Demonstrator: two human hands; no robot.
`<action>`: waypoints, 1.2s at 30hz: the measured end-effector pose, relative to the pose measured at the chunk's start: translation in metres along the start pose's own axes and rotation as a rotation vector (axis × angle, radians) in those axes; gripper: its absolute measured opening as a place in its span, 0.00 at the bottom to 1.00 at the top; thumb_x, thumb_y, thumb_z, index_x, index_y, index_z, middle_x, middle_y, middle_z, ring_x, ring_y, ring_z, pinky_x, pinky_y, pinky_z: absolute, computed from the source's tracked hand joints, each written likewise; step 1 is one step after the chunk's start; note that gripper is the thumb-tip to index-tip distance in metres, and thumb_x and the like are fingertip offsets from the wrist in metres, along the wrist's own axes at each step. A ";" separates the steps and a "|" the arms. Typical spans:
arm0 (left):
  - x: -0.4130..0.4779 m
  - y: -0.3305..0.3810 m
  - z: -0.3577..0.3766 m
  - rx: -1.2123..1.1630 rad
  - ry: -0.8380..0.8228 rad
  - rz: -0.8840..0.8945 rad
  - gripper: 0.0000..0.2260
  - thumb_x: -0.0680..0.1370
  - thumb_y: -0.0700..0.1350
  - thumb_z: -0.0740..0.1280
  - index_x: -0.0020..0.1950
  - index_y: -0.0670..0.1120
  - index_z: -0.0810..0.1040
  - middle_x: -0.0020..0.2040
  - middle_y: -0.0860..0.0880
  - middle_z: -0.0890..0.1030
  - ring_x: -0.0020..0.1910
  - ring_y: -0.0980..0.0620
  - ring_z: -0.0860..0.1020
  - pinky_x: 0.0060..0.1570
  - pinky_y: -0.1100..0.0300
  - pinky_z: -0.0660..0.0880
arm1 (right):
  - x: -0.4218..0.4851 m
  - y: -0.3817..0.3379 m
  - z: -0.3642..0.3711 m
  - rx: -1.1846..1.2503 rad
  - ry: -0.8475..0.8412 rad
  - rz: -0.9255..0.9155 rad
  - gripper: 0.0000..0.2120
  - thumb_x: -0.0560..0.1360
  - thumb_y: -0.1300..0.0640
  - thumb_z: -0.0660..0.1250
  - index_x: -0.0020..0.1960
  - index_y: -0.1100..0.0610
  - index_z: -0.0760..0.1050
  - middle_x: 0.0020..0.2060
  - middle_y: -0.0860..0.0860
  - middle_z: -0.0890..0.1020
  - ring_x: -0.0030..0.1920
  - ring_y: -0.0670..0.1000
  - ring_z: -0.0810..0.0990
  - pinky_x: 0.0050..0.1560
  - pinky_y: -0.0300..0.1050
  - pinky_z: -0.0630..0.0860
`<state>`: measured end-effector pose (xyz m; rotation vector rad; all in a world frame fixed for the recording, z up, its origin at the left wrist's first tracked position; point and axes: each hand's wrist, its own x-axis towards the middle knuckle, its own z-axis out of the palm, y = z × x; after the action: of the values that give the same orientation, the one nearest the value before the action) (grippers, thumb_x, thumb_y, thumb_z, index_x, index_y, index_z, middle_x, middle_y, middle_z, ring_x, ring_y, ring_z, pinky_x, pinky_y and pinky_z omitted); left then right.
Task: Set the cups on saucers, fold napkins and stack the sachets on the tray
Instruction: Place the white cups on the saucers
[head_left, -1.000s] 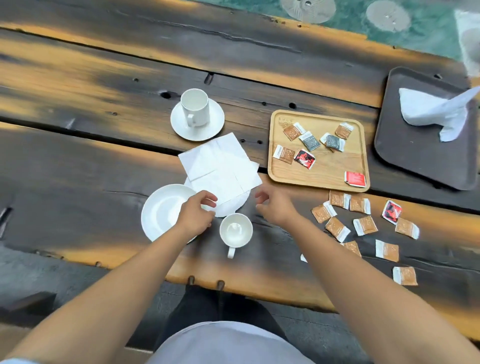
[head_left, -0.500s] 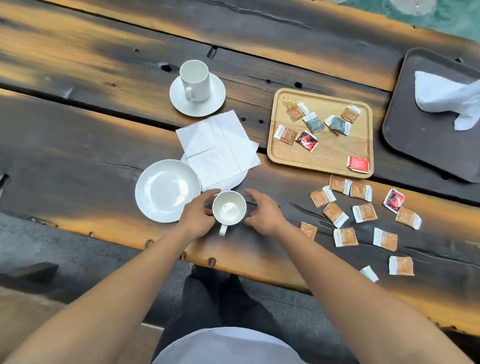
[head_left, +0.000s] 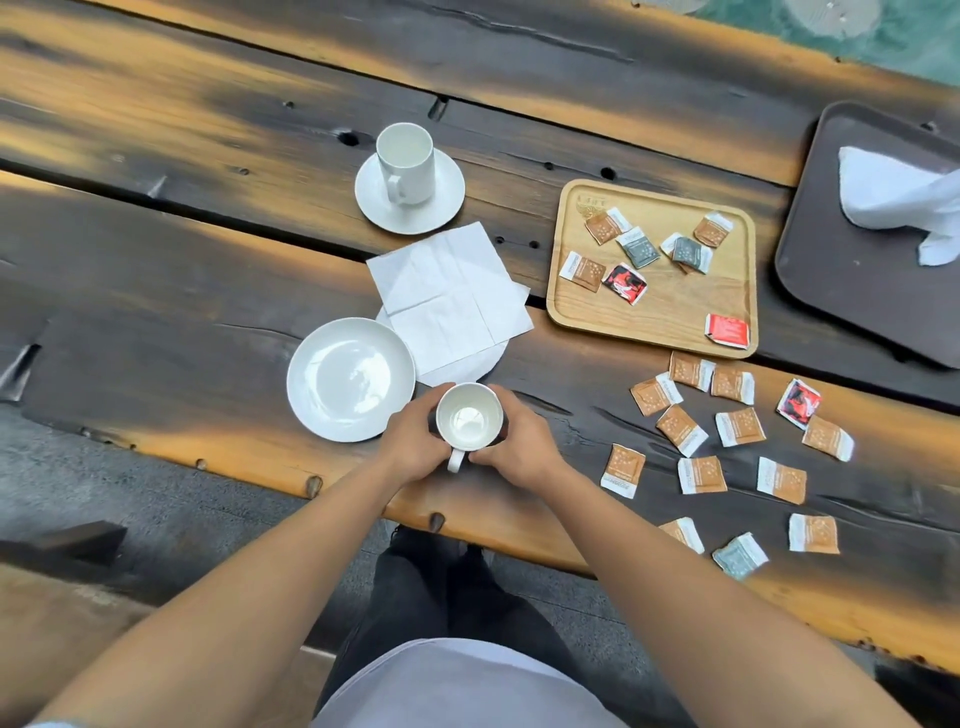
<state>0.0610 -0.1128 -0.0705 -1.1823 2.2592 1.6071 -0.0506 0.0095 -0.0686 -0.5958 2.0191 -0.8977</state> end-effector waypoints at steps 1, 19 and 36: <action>0.000 0.000 -0.002 0.001 -0.004 0.002 0.28 0.67 0.38 0.74 0.62 0.61 0.75 0.55 0.61 0.80 0.55 0.59 0.76 0.49 0.68 0.69 | 0.000 -0.001 0.000 -0.007 -0.008 0.003 0.36 0.61 0.65 0.77 0.65 0.48 0.73 0.57 0.47 0.81 0.57 0.48 0.76 0.53 0.41 0.71; -0.008 -0.005 -0.117 -0.042 0.165 0.015 0.31 0.63 0.34 0.75 0.62 0.55 0.78 0.56 0.56 0.81 0.58 0.55 0.75 0.52 0.68 0.70 | 0.042 -0.105 0.049 -0.136 -0.108 -0.132 0.32 0.61 0.60 0.78 0.62 0.49 0.73 0.56 0.47 0.80 0.56 0.52 0.77 0.55 0.47 0.74; 0.026 -0.045 -0.172 -0.027 0.046 -0.037 0.31 0.65 0.32 0.71 0.66 0.54 0.76 0.57 0.53 0.80 0.55 0.52 0.74 0.49 0.63 0.68 | 0.079 -0.127 0.106 -0.162 -0.093 -0.015 0.36 0.60 0.57 0.80 0.65 0.48 0.72 0.60 0.48 0.79 0.59 0.53 0.76 0.60 0.53 0.74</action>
<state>0.1281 -0.2775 -0.0440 -1.2729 2.2366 1.6180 0.0049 -0.1640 -0.0529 -0.7295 2.0173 -0.7064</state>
